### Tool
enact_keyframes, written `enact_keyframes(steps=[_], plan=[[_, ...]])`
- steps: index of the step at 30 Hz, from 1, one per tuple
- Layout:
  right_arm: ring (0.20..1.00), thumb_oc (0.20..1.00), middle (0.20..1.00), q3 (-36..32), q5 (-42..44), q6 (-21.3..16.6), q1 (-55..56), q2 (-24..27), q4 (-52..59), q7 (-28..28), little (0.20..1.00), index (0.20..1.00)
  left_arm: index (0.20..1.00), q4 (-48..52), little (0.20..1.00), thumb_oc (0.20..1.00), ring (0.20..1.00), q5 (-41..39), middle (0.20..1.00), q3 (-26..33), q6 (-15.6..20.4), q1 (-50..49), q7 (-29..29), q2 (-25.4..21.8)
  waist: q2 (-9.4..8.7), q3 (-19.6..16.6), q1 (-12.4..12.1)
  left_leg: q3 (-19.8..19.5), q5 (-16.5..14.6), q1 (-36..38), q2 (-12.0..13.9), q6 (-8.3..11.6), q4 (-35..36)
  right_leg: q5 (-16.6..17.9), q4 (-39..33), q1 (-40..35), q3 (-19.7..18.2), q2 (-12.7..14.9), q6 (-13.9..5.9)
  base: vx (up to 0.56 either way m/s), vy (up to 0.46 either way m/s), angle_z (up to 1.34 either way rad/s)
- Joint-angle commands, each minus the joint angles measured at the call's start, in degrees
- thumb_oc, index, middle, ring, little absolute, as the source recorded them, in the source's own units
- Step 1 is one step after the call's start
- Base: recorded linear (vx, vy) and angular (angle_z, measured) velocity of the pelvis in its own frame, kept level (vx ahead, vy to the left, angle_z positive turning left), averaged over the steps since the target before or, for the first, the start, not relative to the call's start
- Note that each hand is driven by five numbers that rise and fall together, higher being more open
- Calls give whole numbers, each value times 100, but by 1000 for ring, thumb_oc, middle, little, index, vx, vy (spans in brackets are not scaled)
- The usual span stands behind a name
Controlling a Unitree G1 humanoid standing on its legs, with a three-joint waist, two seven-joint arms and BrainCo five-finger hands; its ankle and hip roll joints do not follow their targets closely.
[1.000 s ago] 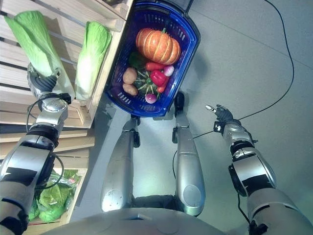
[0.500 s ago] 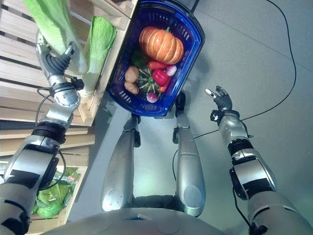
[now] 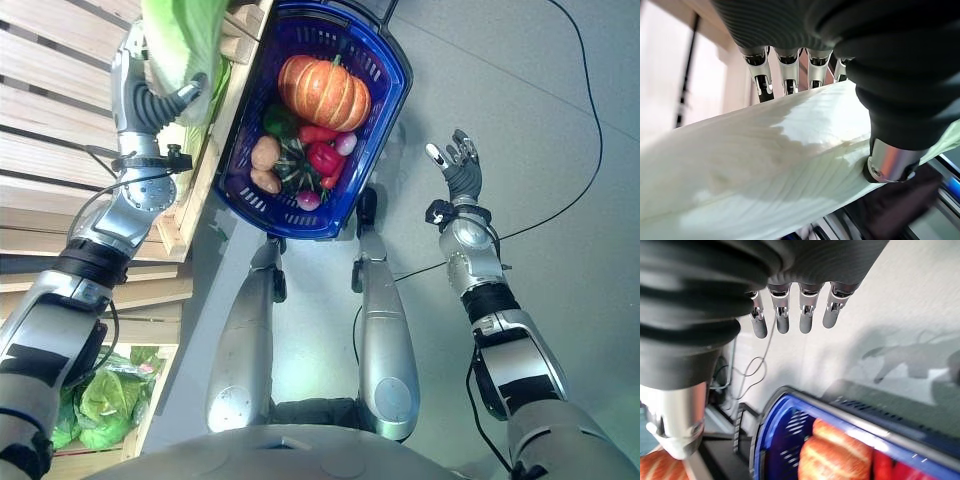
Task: Pick up fruits and vegetables into the basket
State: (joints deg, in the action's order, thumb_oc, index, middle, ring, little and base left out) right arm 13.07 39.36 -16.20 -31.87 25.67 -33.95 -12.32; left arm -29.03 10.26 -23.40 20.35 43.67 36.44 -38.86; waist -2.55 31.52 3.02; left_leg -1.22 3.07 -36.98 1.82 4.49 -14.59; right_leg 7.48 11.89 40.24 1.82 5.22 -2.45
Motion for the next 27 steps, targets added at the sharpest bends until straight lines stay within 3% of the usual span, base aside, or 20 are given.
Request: enact_keyframes(steps=[1, 7, 10, 17, 27], plan=[[1000, 1000, 1000, -223, -80, -369, 250, 166, 736, 43, 1000, 1000, 200, 582, 200, 200, 200, 243, 200, 102, 352, -49, -209, -73, 221, -173, 3, 190, -125, -9, -336, -79, 101, -629, 329, -291, 238, -248, -166, -5, 29, -6], [1000, 1000, 1000, -164, -130, -327, 244, 135, 1451, 297, 1000, 1000, 200, 934, 200, 200, 200, 181, 200, -88, 456, -44, -845, -87, 230, -173, 49, 238, -86, 28, -318, -79, 174, -587, 273, -311, 217, -244, -204, -5, 22, -6], [1000, 1000, 1000, -61, -120, -210, 234, 90, 1908, 530, 1000, 1000, 200, 1200, 200, 200, 200, -45, 200, -247, 587, -60, -1441, 8, 225, -173, 75, 268, -66, 65, -298, -93, 230, -559, 242, -325, 200, -240, -227, 0, 0, 0], [1000, 1000, 1000, 229, 132, 67, 219, -30, 2378, 1070, 1000, 1000, 200, 1464, 200, 200, 200, -274, 200, -556, 675, -48, -2148, 178, 172, -173, 92, 290, -41, 90, -287, -119, 293, -520, 208, -327, 182, -264, -249, 0, 0, 0], [1000, 1000, 1000, 672, 563, 340, 83, -60, 2754, 1446, 1000, 1000, 200, 1648, 200, 200, 200, -495, 200, -998, 690, -37, -2656, 342, 67, -173, 68, 313, -16, 129, -257, -121, 357, -462, 148, -355, 185, -286, -282, 0, -3, 0]])
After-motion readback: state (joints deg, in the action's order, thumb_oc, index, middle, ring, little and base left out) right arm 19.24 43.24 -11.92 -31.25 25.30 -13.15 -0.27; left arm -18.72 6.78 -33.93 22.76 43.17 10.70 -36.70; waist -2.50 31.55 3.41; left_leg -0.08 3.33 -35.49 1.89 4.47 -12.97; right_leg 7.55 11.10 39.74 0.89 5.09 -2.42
